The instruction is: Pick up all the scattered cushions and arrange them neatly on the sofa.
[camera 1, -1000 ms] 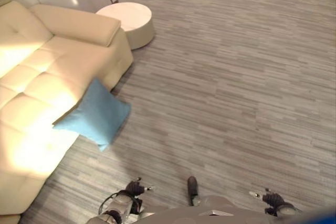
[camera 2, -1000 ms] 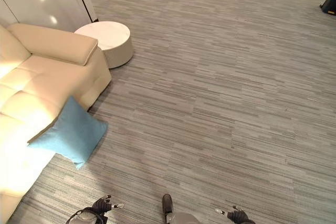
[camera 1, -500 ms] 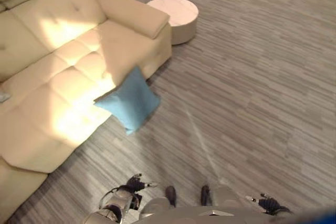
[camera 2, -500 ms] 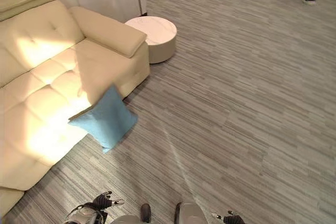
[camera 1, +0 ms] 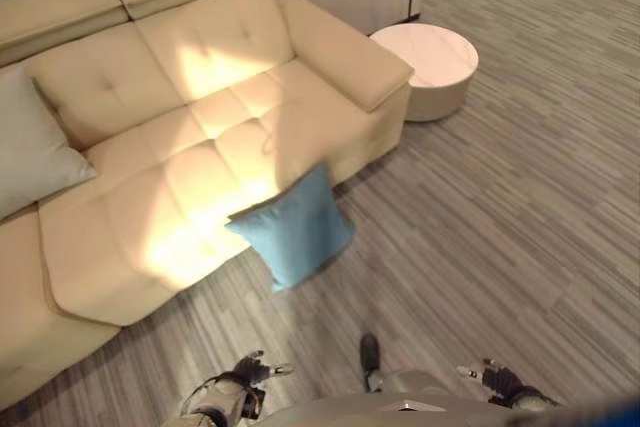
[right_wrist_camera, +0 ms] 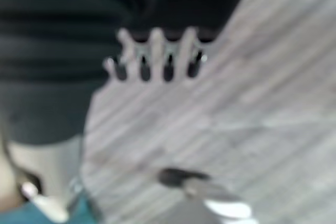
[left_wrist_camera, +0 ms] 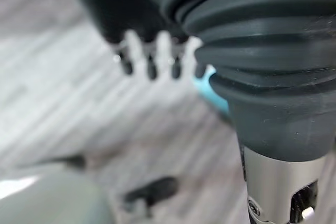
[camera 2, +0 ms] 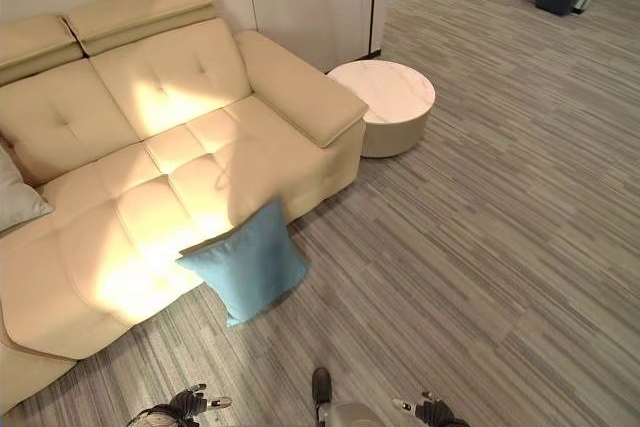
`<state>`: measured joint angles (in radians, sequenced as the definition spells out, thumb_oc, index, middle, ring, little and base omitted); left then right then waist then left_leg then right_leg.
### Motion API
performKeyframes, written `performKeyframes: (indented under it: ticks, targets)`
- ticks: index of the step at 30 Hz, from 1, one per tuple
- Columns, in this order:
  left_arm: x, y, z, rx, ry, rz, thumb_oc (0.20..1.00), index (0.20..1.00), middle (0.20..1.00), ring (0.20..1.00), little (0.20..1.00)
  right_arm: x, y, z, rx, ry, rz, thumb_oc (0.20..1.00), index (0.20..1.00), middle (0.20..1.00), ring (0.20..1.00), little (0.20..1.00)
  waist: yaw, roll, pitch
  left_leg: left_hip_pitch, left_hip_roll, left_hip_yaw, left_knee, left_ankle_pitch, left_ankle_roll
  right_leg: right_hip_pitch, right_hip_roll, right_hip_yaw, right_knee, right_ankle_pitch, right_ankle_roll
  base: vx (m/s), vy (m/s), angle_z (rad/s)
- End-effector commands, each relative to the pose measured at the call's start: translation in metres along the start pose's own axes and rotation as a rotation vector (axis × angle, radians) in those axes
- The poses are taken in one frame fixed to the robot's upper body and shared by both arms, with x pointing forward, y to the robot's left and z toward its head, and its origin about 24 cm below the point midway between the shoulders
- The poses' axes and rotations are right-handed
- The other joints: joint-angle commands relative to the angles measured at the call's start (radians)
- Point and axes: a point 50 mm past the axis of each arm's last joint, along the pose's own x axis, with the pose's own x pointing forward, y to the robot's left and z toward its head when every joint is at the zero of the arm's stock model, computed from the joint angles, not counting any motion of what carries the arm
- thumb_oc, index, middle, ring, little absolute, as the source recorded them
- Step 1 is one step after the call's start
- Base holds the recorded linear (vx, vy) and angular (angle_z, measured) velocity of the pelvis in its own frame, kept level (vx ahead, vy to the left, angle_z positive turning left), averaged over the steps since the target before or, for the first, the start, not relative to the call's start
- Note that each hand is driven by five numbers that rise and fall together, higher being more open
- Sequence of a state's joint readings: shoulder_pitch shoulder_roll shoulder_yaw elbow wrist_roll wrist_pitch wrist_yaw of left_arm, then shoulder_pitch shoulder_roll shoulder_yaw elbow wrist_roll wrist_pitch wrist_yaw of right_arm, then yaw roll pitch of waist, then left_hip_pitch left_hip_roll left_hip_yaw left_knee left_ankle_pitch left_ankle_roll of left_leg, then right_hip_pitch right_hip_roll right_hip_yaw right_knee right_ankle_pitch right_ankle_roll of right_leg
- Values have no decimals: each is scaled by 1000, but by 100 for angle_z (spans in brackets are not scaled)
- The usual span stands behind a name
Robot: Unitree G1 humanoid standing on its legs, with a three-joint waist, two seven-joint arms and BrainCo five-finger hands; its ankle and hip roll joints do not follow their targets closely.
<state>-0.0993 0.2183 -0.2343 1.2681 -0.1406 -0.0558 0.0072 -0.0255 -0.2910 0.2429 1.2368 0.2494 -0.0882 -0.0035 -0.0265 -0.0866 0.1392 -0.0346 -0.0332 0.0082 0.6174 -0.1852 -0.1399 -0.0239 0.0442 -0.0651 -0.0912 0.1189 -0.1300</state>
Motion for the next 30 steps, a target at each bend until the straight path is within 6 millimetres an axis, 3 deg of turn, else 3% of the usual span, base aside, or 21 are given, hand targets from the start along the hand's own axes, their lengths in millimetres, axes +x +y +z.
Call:
performKeyframes:
  ticks: [1,2,3,6,8,12,14,15,20,25,30]
  targets:
    - [2,4,15,43,-34,13,1000,1000,1000,1000,1000,-3,-19,-11,-17,42,-50,1000,1000,1000,1000,1000,-23,7,20,41,28,145,-405,143,84,7,-45,34,98,-49,208,178,-19,44]
    - [2,3,16,70,-34,9,1000,1000,1000,1000,1000,-4,-20,-14,-9,50,-54,1000,1000,1000,1000,1000,-33,20,11,35,51,220,-522,183,78,20,-42,7,96,-68,212,233,28,118]
    - [3,1,18,81,-39,4,1000,1000,1000,1000,1000,-4,-21,-17,-2,59,-61,1000,1000,1000,1000,1000,-35,34,9,19,53,237,-601,239,74,38,-36,-14,101,-91,211,221,56,140]
    - [1,2,6,50,-3,10,1000,1000,1000,1000,1000,-3,-16,-14,-32,59,-40,1000,1000,1000,1000,1000,-12,49,21,29,4,131,-612,236,91,27,-21,10,187,-125,213,178,122,-15]
    - [0,5,-6,44,33,22,1000,1000,1000,1000,1000,-2,-12,-8,-25,38,-28,1000,1000,1000,1000,1000,-3,56,15,77,-9,129,-662,228,119,-12,-46,-7,318,-137,239,168,177,-35]
    - [-1,13,-5,20,33,43,1000,1000,1000,1000,1000,1,-7,5,-40,-1,-19,1000,1000,1000,1000,1000,-1,62,38,104,-9,107,-668,219,140,-96,-62,6,488,-94,258,75,81,0]
    - [-1,16,-6,32,34,49,1000,1000,1000,1000,1000,1,-7,6,-30,-4,-12,1000,1000,1000,1000,1000,-11,58,27,119,-20,65,-677,210,140,-97,-32,89,402,-113,245,221,-10,61]
    - [-1,19,-4,26,27,59,1000,1000,1000,1000,1000,2,-8,10,-35,-14,-12,1000,1000,1000,1000,1000,-15,55,22,128,-25,42,-688,203,135,-128,-35,136,272,-69,254,236,-45,74]
    - [-1,21,-5,34,31,67,1000,1000,1000,1000,1000,1,-8,8,-46,-9,-8,1000,1000,1000,1000,1000,-33,43,28,159,-30,-2,-695,185,128,-155,-26,196,197,-13,278,139,-76,46]
    - [0,20,-1,30,20,64,1000,1000,1000,1000,1000,0,-10,1,-29,16,-15,1000,1000,1000,1000,1000,-32,33,12,128,10,-26,-688,188,88,-97,-35,157,158,-45,248,82,-241,62]
    - [2,15,12,39,-14,46,1000,1000,1000,1000,1000,-1,-17,-3,-2,25,-37,1000,1000,1000,1000,1000,-39,10,31,30,31,31,-510,163,61,-43,-56,91,139,-73,216,27,-152,90]
